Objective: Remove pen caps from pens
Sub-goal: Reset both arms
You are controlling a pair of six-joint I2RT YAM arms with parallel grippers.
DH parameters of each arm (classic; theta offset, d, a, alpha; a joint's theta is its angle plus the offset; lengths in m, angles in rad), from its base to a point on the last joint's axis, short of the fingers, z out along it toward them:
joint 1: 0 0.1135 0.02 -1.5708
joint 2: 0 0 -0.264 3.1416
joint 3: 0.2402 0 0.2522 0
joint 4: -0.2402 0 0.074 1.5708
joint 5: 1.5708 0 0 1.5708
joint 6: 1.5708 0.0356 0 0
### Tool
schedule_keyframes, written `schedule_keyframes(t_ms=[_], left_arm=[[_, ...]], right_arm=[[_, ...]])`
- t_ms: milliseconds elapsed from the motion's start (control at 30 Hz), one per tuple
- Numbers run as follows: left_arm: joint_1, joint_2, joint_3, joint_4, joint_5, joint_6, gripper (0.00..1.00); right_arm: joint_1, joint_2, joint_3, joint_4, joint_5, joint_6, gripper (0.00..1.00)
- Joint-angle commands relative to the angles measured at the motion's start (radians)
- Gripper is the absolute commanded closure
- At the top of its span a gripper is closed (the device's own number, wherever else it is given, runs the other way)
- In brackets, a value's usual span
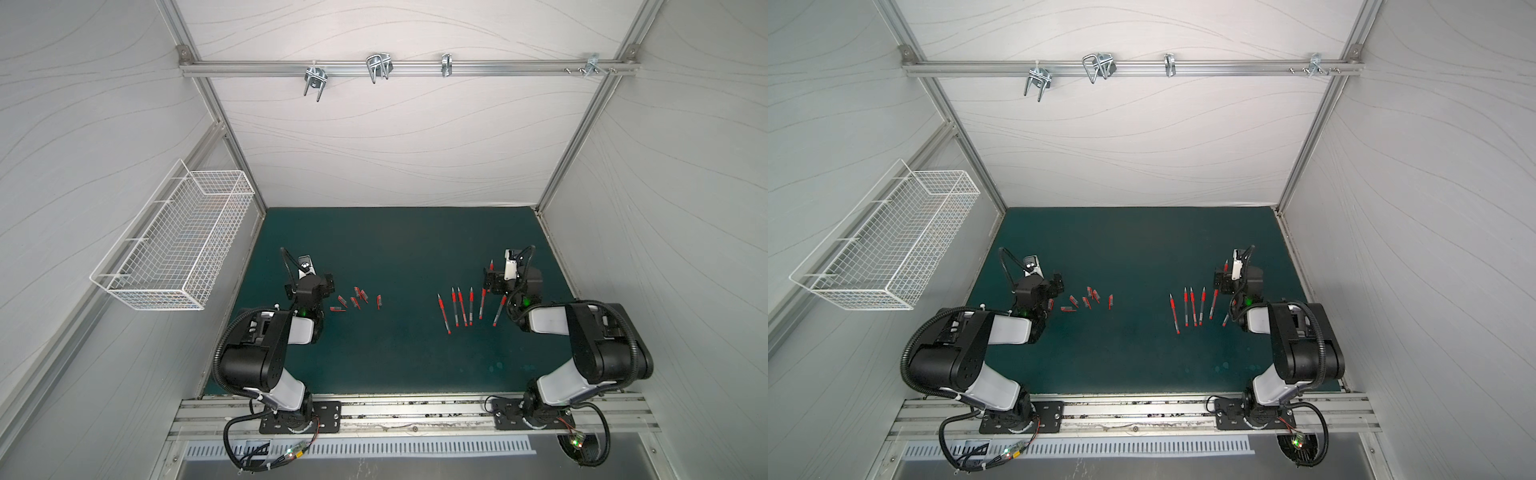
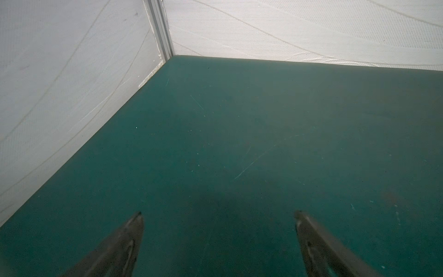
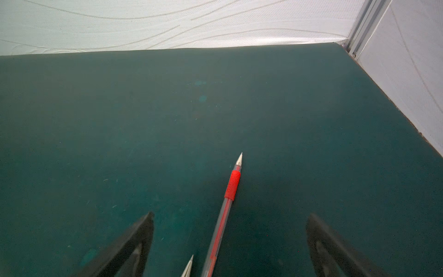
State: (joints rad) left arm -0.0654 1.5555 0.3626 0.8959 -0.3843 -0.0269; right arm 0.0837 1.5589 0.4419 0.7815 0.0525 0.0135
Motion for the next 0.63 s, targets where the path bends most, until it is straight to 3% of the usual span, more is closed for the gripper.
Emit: schedule_keyframes(t_ms=[0, 433, 600], left_arm=[[0.006, 0.009, 0.029, 0.032, 0.003, 0.002, 0.01], [0.006, 0.009, 0.030, 0.029, 0.004, 0.003, 0.01], [0.006, 0.003, 0.013, 0.045, 0.054, 0.021, 0.01]], right_arm=[[0.005, 0.009, 0.005, -0.004, 0.008, -0.009, 0.01], [0.005, 0.008, 0.006, -0.005, 0.009, -0.009, 0.01], [0.005, 0.009, 0.005, -0.004, 0.009, -0.009, 0.01]])
